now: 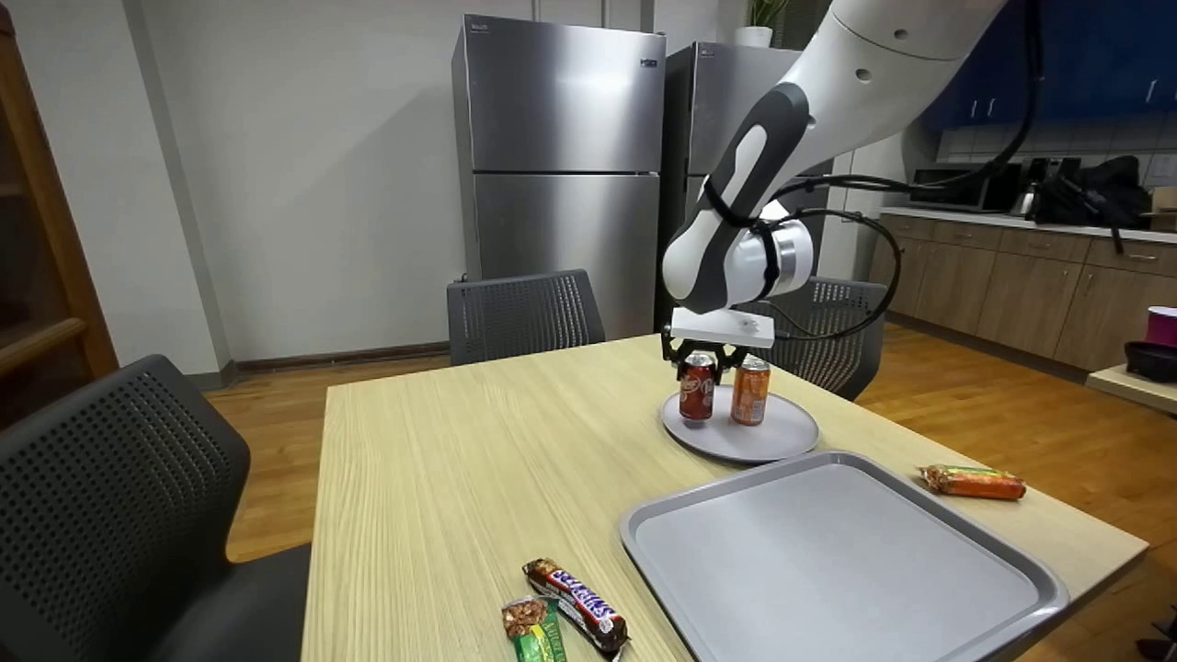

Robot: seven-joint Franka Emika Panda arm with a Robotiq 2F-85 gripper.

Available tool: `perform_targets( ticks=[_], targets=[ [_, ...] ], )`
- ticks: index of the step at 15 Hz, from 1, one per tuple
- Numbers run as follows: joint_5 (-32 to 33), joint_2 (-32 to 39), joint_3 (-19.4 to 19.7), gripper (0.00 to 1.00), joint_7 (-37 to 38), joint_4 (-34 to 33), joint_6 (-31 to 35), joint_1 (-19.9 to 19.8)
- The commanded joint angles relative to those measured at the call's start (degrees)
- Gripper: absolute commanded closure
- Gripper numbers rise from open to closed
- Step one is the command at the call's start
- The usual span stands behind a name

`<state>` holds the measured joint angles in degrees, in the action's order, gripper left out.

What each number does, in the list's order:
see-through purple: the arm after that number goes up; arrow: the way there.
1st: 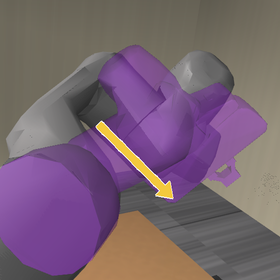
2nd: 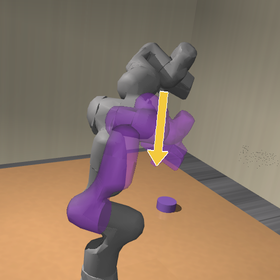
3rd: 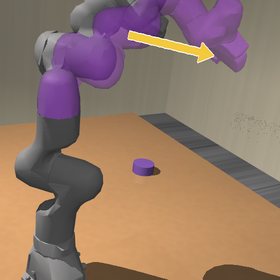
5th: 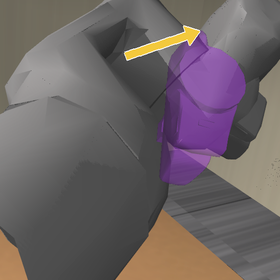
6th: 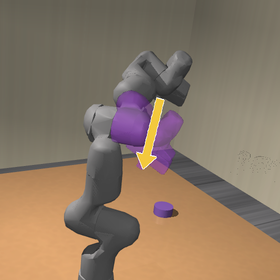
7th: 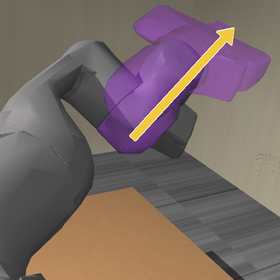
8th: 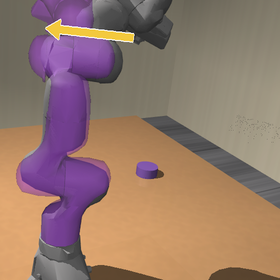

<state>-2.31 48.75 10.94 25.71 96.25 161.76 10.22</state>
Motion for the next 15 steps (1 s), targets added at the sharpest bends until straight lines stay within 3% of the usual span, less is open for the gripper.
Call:
perform_targets(
  ticks=[1,15],
  targets=[
    [-0.7,-6.9,0.9,0.61,0.8,7.9,0.4,1.9],
    [0.8,-25.1,2.3,0.61,4.2,34.6,7.9,9.3]
  ],
)
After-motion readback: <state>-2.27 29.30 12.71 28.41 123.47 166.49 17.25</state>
